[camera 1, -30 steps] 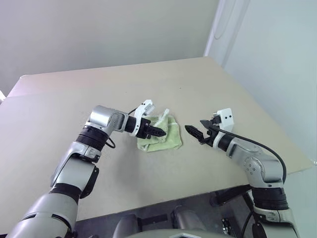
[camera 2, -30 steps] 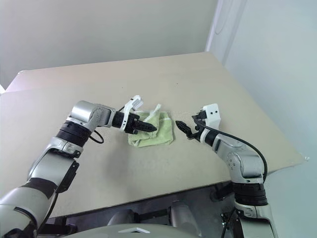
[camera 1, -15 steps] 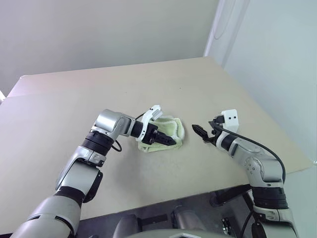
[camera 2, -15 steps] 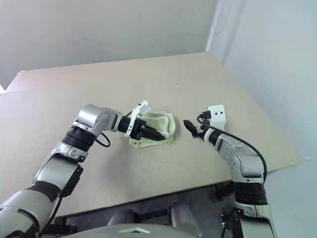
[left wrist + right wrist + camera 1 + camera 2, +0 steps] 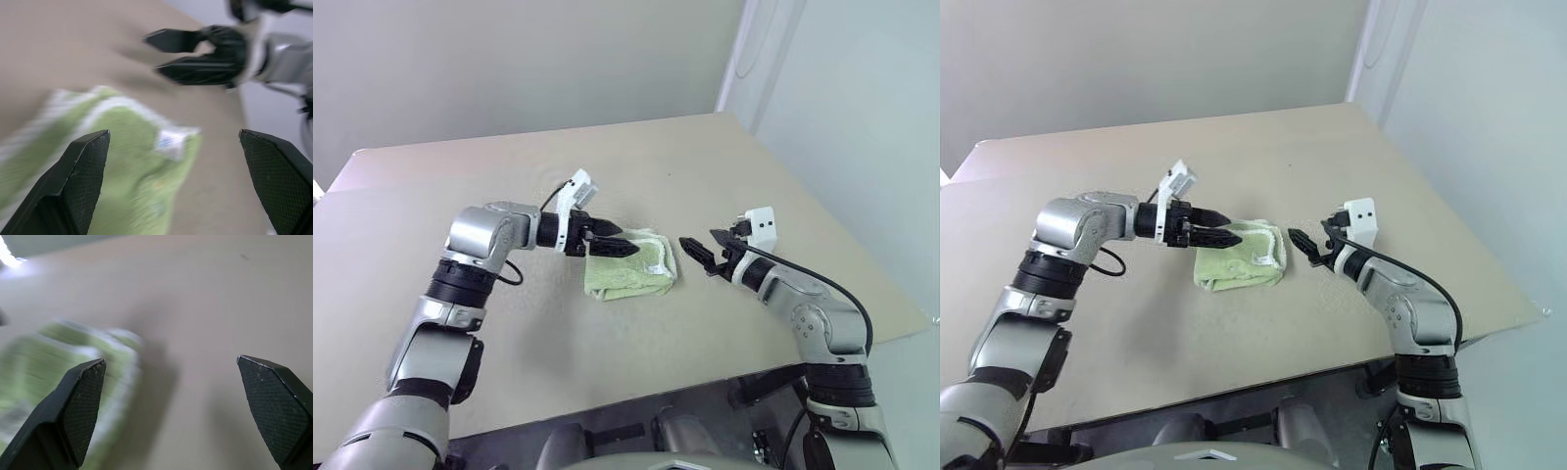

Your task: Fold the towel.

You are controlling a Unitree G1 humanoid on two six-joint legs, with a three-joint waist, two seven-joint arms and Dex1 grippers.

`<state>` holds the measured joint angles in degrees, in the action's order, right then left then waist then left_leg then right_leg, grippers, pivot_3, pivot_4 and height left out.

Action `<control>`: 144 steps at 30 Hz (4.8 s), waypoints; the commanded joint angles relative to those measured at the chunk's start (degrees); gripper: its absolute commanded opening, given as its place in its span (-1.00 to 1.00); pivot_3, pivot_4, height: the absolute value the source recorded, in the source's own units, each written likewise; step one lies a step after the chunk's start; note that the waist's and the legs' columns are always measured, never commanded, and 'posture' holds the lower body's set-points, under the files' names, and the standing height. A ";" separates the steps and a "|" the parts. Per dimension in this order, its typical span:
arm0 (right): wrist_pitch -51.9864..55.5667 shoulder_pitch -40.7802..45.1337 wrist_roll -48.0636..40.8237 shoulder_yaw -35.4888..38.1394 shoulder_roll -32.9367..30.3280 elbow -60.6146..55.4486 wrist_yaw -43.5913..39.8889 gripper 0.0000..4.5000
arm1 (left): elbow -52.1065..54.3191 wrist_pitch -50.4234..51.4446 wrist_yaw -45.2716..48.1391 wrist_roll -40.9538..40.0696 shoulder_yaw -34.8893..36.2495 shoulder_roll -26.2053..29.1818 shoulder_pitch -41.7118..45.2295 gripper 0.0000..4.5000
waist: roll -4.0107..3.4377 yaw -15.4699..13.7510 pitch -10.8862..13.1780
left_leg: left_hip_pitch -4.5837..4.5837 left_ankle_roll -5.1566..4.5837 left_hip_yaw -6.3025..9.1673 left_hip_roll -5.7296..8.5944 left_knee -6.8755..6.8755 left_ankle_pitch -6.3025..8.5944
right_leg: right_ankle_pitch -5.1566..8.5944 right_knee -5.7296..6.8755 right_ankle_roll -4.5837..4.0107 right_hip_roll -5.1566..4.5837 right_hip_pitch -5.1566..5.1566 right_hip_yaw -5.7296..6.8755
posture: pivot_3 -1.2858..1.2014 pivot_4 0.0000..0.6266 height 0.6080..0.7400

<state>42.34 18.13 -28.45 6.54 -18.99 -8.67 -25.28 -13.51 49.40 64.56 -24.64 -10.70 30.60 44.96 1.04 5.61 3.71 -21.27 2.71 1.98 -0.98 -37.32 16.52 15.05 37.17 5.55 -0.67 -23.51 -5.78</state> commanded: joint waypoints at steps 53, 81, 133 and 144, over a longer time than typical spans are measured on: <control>-12.92 6.08 14.77 -22.57 -5.81 -0.35 -23.95 1.00 | 11.33 -24.68 0.35 0.70 13.82 4.62 -23.44 0.98 | -0.07 -1.47 -0.19 | 0.58 -0.07 0.01 -0.01 -0.52 0.05 | -0.07 0.04 0.02 0.05 0.75 -0.03 | 0.03 -1.00 1.00; -29.69 10.65 34.94 -33.16 -6.32 16.48 -24.01 -0.08 | 11.13 -26.39 -5.12 -1.26 15.64 4.39 -29.91 1.00 | 0.03 -1.47 -0.14 | 0.82 -0.07 -0.06 -0.02 -0.55 0.05 | 0.13 -0.07 0.07 0.02 0.94 -0.07 | 0.03 -1.00 1.00; -15.77 21.45 17.68 -4.15 -6.54 15.57 -14.87 -0.99 | 6.76 -28.77 -7.12 1.76 13.83 3.44 -25.60 1.00 | -0.08 -1.64 -0.07 | 0.62 -0.07 -0.07 0.00 -0.52 0.05 | 0.09 -0.11 0.03 0.00 0.79 -0.08 | 0.03 -1.00 1.00; -22.36 14.57 23.62 -7.67 -15.95 14.39 -16.14 -0.99 | 6.00 -28.90 -7.05 1.97 13.17 3.08 -24.55 1.00 | -0.04 -1.58 -0.09 | 0.77 -0.08 -0.21 -0.01 0.13 0.05 | -0.01 -0.19 0.03 0.04 0.64 -0.25 | 0.03 -1.00 1.00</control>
<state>20.96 34.18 -5.19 0.31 -35.10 8.64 -40.73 -7.99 20.94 57.35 -22.92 2.25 33.49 18.90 1.00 4.03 3.62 -20.50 2.63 1.77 -0.99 -37.16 16.57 15.07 36.98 5.59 -0.63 -22.89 -6.03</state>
